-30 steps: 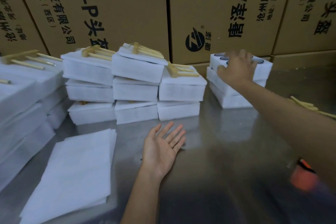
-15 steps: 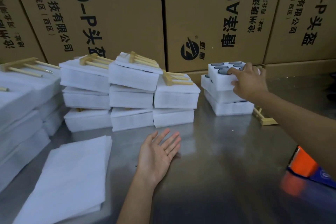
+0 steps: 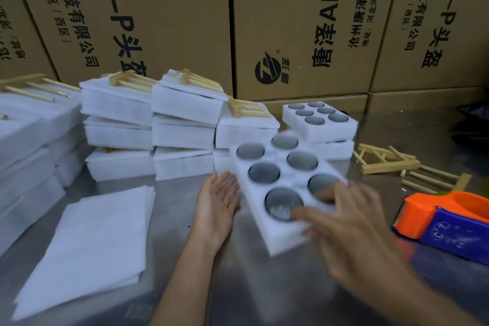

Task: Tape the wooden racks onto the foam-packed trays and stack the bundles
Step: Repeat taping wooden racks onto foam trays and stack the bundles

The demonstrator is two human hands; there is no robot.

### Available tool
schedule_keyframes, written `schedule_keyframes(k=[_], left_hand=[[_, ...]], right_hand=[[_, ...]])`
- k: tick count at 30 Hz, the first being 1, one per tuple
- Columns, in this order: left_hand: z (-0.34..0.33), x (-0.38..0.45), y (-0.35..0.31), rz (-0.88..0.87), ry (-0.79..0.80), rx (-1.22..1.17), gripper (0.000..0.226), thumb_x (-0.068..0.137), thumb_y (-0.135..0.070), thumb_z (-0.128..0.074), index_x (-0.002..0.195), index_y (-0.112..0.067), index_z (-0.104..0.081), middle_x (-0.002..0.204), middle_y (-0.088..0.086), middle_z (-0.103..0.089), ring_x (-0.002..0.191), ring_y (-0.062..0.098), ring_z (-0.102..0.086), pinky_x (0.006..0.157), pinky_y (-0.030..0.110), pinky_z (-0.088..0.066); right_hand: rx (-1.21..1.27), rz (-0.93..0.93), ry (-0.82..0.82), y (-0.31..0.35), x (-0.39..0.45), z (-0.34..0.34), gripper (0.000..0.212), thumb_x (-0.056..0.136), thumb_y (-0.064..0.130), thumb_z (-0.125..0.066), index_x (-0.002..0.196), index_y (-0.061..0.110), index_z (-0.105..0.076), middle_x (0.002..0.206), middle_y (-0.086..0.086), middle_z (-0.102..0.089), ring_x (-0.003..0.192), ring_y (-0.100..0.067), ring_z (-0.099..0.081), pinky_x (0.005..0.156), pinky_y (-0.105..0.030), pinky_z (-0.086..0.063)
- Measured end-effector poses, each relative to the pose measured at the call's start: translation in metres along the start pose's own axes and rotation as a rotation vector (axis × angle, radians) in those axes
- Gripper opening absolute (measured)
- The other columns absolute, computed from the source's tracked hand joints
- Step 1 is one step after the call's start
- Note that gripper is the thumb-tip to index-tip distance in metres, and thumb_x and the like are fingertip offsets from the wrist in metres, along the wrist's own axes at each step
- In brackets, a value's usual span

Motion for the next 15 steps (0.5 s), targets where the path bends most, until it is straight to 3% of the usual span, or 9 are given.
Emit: schedule_keyframes(k=[3, 6, 10, 13, 15], left_hand=[[-0.009, -0.007, 0.0, -0.022, 0.067, 0.088, 0.049, 0.093, -0.042, -0.055, 0.123, -0.007, -0.067, 0.127, 0.016, -0.067, 0.118, 0.03, -0.062, 0.104, 0.042, -0.048], [-0.023, -0.018, 0.01, 0.019, 0.165, 0.199, 0.044, 0.088, -0.039, -0.062, 0.122, -0.012, -0.067, 0.12, 0.017, -0.069, 0.105, 0.031, -0.067, 0.096, 0.048, -0.051], [-0.023, -0.018, 0.003, -0.128, 0.099, 0.445, 0.025, 0.081, -0.022, -0.065, 0.105, -0.028, -0.071, 0.105, 0.006, -0.075, 0.085, 0.022, -0.071, 0.074, 0.034, -0.054], [-0.025, -0.019, -0.002, -0.151, 0.119, 0.4, 0.024, 0.087, -0.011, -0.06, 0.105, -0.023, -0.071, 0.103, 0.006, -0.075, 0.083, 0.021, -0.069, 0.072, 0.031, -0.053], [-0.028, -0.021, -0.004, -0.148, 0.131, 0.388, 0.023, 0.089, -0.007, -0.058, 0.107, -0.017, -0.069, 0.099, 0.006, -0.074, 0.082, 0.021, -0.067, 0.074, 0.031, -0.051]], right_hand=[[0.079, 0.014, 0.145, 0.026, -0.025, -0.031, 0.054, 0.06, 0.029, -0.077, 0.109, 0.044, -0.06, 0.089, 0.006, -0.044, 0.085, -0.016, -0.049, 0.087, -0.034, -0.031], [0.157, -0.03, 0.275, 0.03, -0.024, -0.048, 0.043, 0.07, 0.038, -0.071, 0.111, 0.047, -0.06, 0.088, 0.011, -0.037, 0.084, -0.009, -0.047, 0.086, -0.025, -0.031], [0.23, -0.019, 0.397, 0.025, -0.014, -0.056, 0.04, 0.079, 0.056, -0.055, 0.119, 0.051, -0.05, 0.088, 0.019, -0.03, 0.087, 0.001, -0.032, 0.087, -0.01, -0.025], [0.217, -0.045, 0.38, 0.023, 0.002, -0.051, 0.042, 0.076, 0.069, -0.046, 0.109, 0.047, -0.06, 0.087, 0.018, -0.037, 0.093, 0.002, -0.039, 0.083, -0.015, -0.028], [0.276, -0.105, 0.295, 0.025, 0.021, -0.044, 0.035, 0.078, 0.062, -0.051, 0.098, 0.04, -0.068, 0.087, 0.014, -0.043, 0.093, 0.0, -0.043, 0.083, -0.02, -0.034]])
Point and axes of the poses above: each hand's wrist, its own x-axis towards the middle knuckle, its own z-axis out of the back of the hand, y = z × x, the point moved 9 cm from there along x, towards the middle knuckle
